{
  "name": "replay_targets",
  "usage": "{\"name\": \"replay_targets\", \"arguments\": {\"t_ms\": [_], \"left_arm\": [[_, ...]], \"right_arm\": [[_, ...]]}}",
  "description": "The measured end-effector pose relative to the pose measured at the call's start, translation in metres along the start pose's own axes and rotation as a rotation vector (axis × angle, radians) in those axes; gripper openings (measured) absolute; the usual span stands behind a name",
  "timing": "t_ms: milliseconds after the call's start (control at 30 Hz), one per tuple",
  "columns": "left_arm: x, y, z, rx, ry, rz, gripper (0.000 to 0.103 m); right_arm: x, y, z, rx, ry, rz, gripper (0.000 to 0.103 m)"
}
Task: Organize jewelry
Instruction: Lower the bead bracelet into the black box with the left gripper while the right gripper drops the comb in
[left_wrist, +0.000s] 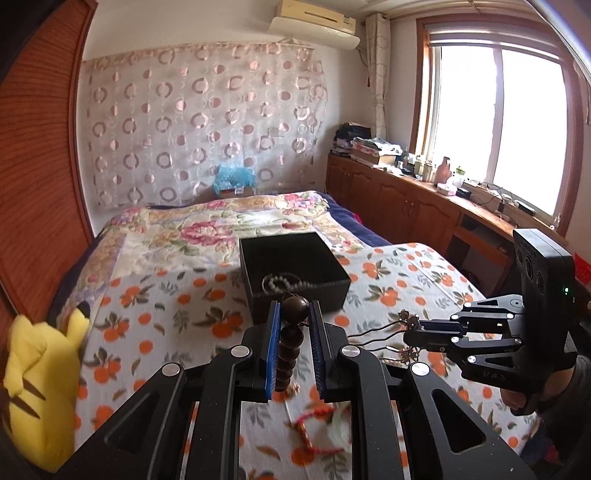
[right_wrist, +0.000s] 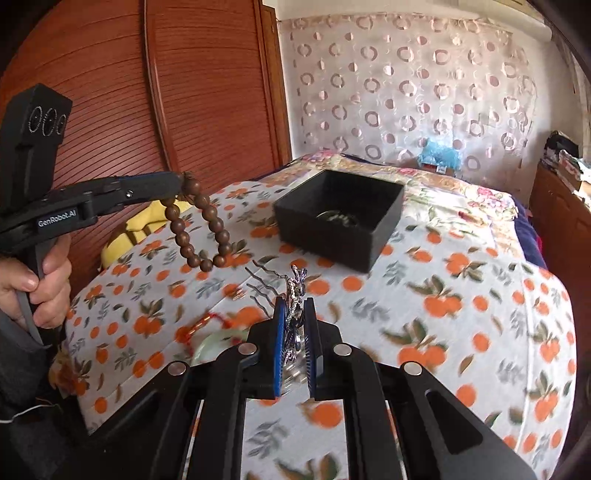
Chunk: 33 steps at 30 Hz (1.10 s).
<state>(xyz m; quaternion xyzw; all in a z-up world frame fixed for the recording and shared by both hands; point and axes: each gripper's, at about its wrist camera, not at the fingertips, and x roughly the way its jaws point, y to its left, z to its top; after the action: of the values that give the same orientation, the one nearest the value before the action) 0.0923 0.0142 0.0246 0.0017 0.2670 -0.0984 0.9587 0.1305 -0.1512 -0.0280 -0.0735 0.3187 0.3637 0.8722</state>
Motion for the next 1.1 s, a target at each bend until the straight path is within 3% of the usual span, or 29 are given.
{"name": "replay_targets", "arguments": {"t_ms": [600,800,1100], "left_arm": [[0.051,0.016,0.073,0.015,-0.009,0.008,0.014],[0.073,0.028,0.093,0.003,0.007,0.014,0.014],[0.117,0.038,0.102,0.001,0.061,0.004,0.014]], "right_arm": [[0.034,-0.052,0.078,0.035,-0.034,0.001,0.011],[0.074,-0.059,0.097,0.018,0.034,0.025,0.011],[0.12,-0.057,0.097,-0.052,0.184,0.063,0.014]]}}
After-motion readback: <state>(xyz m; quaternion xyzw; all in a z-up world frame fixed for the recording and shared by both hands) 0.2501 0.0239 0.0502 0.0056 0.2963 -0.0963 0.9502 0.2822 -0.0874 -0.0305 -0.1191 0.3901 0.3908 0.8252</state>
